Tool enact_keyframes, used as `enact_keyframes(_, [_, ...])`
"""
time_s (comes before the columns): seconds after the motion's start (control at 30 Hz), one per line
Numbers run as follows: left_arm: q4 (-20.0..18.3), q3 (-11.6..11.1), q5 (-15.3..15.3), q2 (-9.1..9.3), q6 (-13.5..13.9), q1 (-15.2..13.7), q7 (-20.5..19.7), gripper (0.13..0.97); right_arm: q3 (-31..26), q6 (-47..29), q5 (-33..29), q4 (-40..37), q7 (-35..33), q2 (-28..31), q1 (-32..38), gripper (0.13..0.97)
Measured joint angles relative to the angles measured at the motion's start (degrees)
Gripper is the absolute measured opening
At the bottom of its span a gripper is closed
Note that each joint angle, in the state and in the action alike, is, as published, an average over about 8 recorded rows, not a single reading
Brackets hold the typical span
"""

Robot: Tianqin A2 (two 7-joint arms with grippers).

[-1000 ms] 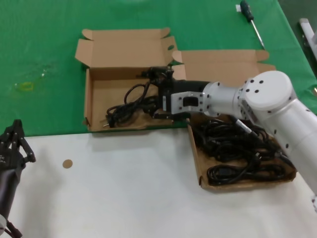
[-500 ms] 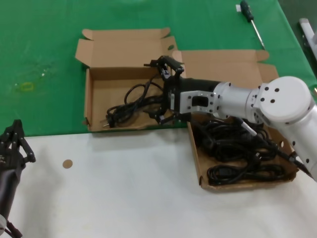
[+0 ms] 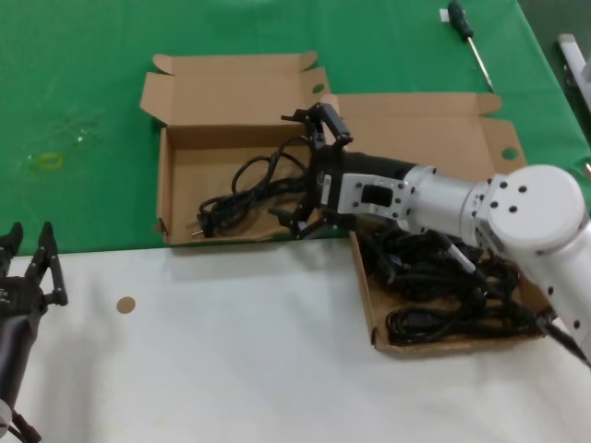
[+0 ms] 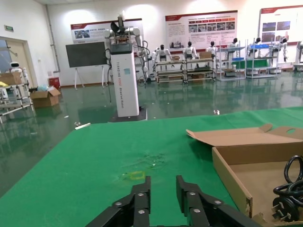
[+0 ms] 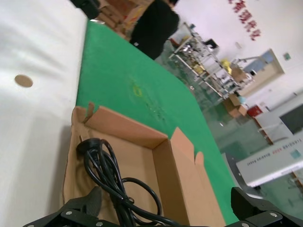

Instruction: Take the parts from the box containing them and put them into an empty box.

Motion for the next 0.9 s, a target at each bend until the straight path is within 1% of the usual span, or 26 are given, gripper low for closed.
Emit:
enact_keyframes(0.17, [0.0,0.0,0.0,0.0,0.0,0.0,0.0,0.268,1.6,2.4,1.2,2.1,2.0,-0.1,-3.0,0.949])
enact_keyframes(0.2, [0.0,0.0,0.0,0.0,0.0,0.0,0.0,0.268,1.9,2.8,1.5,2.5,2.4,-0.1,-3.6,0.952])
enact_keyframes(0.47, [0.0,0.0,0.0,0.0,0.0,0.0,0.0,0.434,4.7,6.8,3.6,6.0,5.7,-0.2,-8.7,0.966])
enact_keyframes(0.5, [0.0,0.0,0.0,0.0,0.0,0.0,0.0,0.434,5.0,7.3,3.8,6.5,6.1,-0.2,-9.3,0.966])
enact_keyframes(0.77, [0.0,0.0,0.0,0.0,0.0,0.0,0.0,0.658,7.7,11.3,5.9,10.0,9.4,-0.3,-14.4,0.966])
enact_keyframes(0.9, [0.0,0.0,0.0,0.0,0.0,0.0,0.0,0.658,9.1,13.2,6.9,11.8,11.0,-0.3,-16.9,0.966])
